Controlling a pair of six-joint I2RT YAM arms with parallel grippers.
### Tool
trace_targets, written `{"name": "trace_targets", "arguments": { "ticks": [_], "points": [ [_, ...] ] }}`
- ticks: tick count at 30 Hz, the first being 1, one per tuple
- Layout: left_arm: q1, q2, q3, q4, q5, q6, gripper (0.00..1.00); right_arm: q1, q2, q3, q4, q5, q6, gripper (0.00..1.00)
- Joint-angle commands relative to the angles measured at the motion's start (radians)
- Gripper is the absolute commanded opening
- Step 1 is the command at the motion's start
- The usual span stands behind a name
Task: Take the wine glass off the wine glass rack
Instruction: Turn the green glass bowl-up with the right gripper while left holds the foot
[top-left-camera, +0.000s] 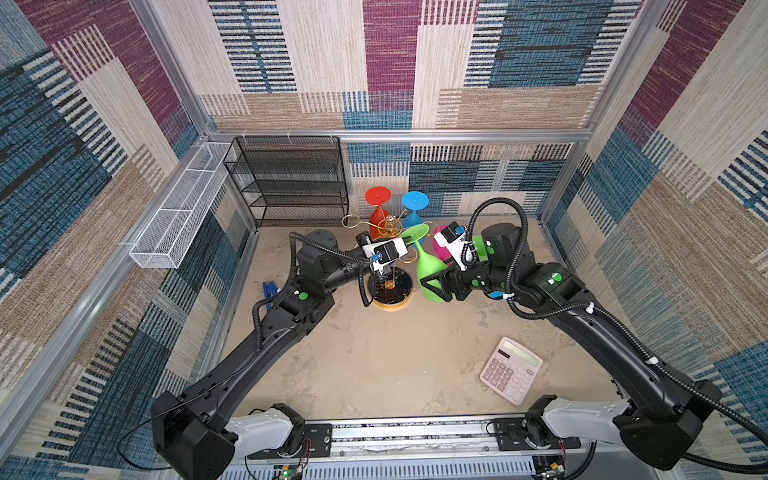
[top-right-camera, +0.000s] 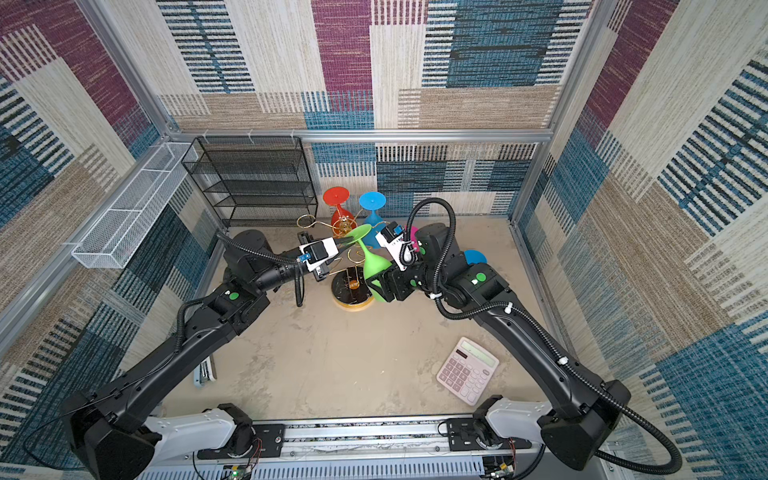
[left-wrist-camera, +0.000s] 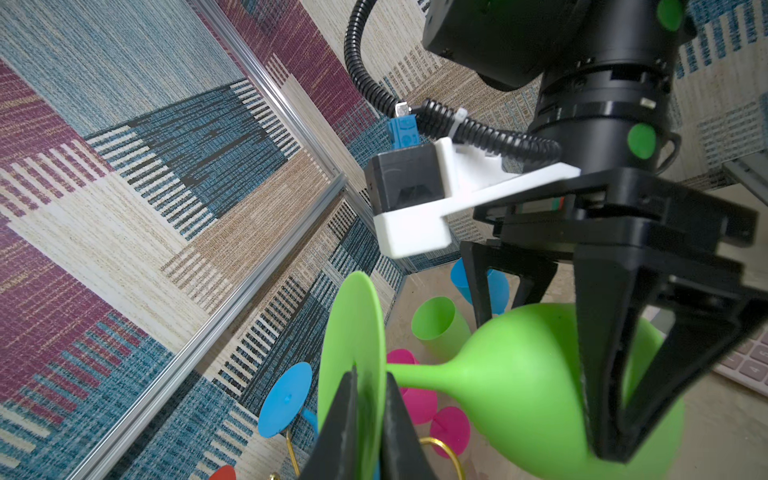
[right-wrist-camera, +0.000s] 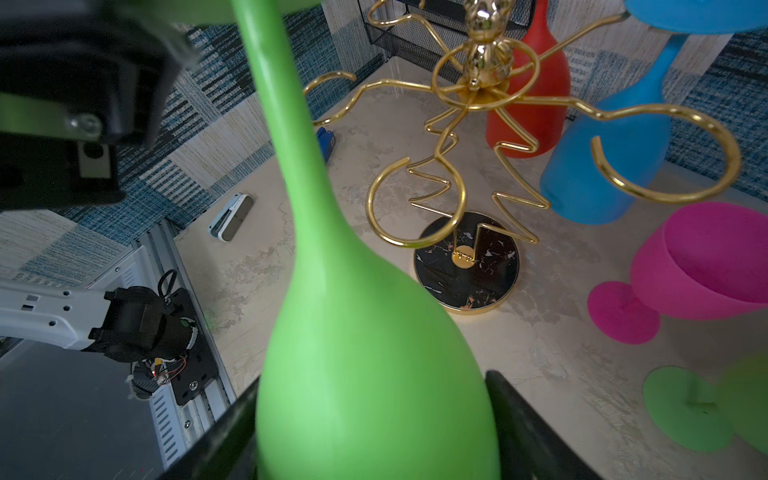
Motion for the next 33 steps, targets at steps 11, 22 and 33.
{"name": "trace_targets", "arguments": {
  "ticks": [11, 22, 33],
  "points": [
    [-0.015, -0.007, 0.015, 0.03, -0.077, -0.001, 0.0, 0.003, -0.024, -0.018, 0.081, -0.077, 0.008, 0.9],
    [-0.014, -0.054, 0.081, -0.212, -0.304, -0.351, 0.0, 0.002, -0.199, -0.104, 0.38, -0.007, 0.077, 0.99],
    [0.103, -0.041, 0.196, -0.561, -0.227, -1.026, 0.0, 0.002, -0.45, -0.384, 0.782, 0.078, 0.044, 0.99]
  ]
}}
